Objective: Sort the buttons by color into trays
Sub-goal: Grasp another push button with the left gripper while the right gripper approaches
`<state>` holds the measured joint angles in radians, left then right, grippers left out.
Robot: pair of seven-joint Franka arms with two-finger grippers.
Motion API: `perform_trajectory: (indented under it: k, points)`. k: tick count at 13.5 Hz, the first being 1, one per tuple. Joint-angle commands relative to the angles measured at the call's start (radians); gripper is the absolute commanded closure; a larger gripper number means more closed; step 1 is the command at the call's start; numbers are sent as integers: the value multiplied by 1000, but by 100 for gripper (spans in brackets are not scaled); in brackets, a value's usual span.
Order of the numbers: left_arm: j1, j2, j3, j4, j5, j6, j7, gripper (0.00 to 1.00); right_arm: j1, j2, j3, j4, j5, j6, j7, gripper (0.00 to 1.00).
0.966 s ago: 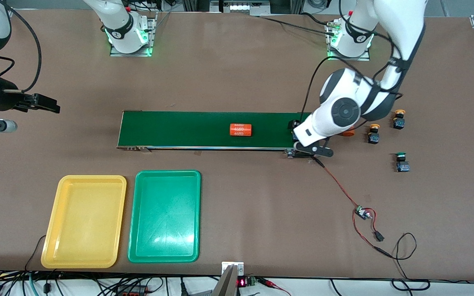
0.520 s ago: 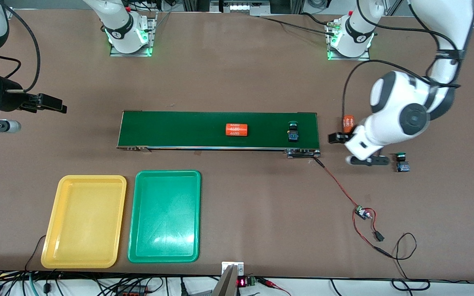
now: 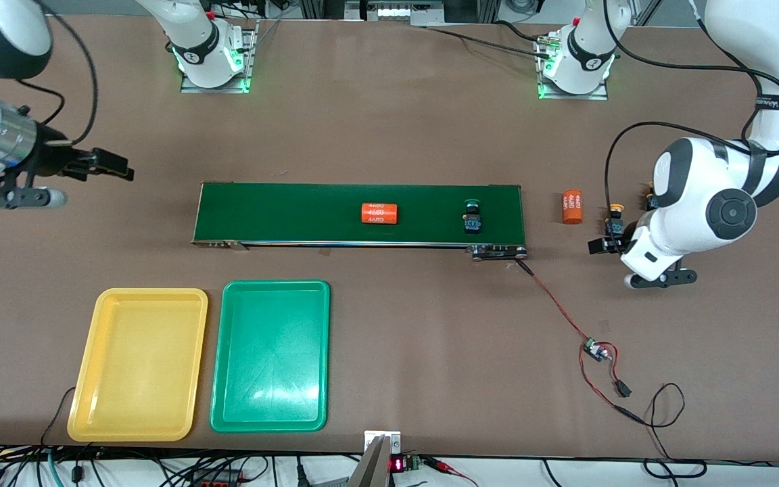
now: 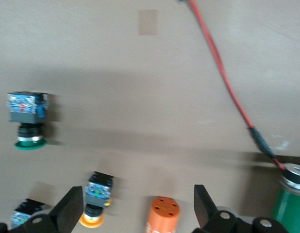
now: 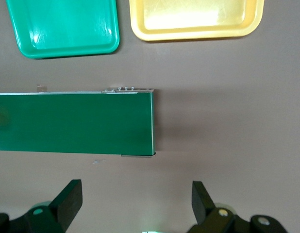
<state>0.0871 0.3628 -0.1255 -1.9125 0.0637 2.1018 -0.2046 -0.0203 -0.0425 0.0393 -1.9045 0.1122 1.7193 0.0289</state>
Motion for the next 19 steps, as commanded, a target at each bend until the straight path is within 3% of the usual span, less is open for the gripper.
perform_trajectory:
  k: [1,6,9,12,17,18,19]
  points:
    - [31,18,-6,4,30,24,39,0,19,-158,1,-210,12,109,17,0]
    - [169,79,-6,4,30,152,240,0,43,-296,1,-418,12,239,19,0]
    - [224,139,-6,52,31,153,249,0,75,-280,1,-421,12,262,74,0]
    - [261,208,-6,53,30,226,318,0,74,-275,1,-412,10,266,74,0]
    - [286,265,-6,56,30,242,359,2,77,-273,2,-409,12,270,63,0]
    - [289,269,-8,56,30,256,369,15,88,-273,2,-407,15,276,71,0]
    - [287,268,-6,56,30,260,369,39,100,-264,8,-404,15,281,81,0]
